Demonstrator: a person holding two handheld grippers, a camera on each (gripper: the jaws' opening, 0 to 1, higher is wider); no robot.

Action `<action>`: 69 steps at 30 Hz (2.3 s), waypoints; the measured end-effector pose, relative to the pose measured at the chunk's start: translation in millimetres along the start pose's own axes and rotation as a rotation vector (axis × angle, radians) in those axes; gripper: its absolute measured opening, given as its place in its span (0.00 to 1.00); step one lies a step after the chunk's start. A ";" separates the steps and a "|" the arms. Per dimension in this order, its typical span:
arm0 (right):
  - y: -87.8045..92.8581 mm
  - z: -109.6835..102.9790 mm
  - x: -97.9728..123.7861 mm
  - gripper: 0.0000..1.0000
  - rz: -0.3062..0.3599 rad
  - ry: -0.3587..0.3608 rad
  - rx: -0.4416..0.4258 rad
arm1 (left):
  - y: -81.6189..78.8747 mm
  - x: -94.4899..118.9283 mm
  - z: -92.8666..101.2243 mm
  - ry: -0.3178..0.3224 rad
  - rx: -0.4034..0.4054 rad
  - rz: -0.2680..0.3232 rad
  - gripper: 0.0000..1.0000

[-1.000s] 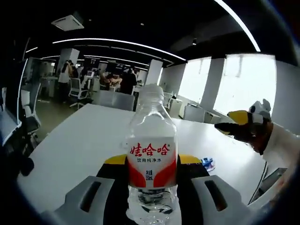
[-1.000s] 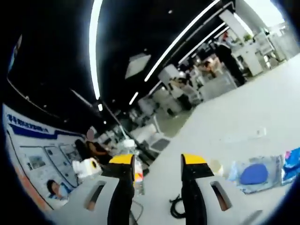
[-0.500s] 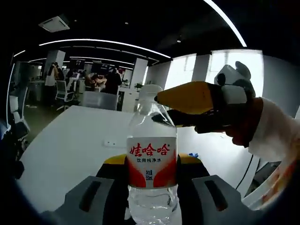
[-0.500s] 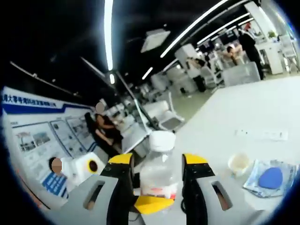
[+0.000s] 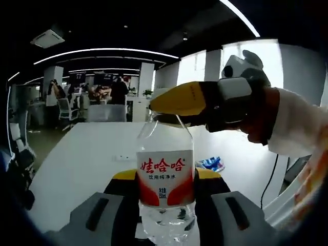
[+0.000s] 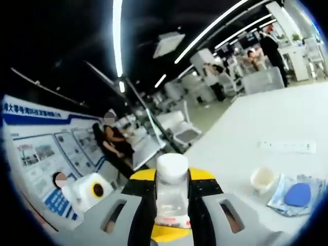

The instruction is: Arrange the tabletop items into an orderly group along one side of the table until the central work area is clear of visible clutter.

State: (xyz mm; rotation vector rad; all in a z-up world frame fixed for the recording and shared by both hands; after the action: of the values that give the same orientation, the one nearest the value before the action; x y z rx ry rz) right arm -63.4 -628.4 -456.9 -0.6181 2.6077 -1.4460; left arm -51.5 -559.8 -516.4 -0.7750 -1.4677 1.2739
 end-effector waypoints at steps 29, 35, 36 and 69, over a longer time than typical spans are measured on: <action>16.6 -16.5 -8.9 0.21 -0.134 -0.033 0.353 | 0.3 -13.4 -7.2 -0.043 -0.080 -0.061 0.42; 20.3 -6.6 3.5 0.31 -0.126 -0.008 0.365 | 1.3 -18.3 -12.5 -0.032 -0.055 -0.059 0.42; 21.6 -3.3 7.1 0.35 -0.126 0.007 0.362 | 1.5 -19.8 -14.7 -0.034 -0.051 -0.059 0.42; 130.4 83.5 249.3 0.48 -0.066 0.640 0.041 | 10.4 -98.4 -76.0 -0.046 0.018 -0.117 0.42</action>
State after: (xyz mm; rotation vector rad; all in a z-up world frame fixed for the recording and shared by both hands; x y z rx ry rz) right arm -307.3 -731.3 -583.4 -0.2601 3.0137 -1.9806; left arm 47.7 -623.4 -557.4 -0.6422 -1.5145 1.2216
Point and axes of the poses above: the point that each gripper's makers call its tool centre point, and the gripper's own axes: x roughly backward along the fingers, z roughly to its right, y roughly out of its underside, the point moved 5 cm from there along x, roughly backward along the fingers, and after that the axes turned 7 degrees about -y, right-handed, at the moved point
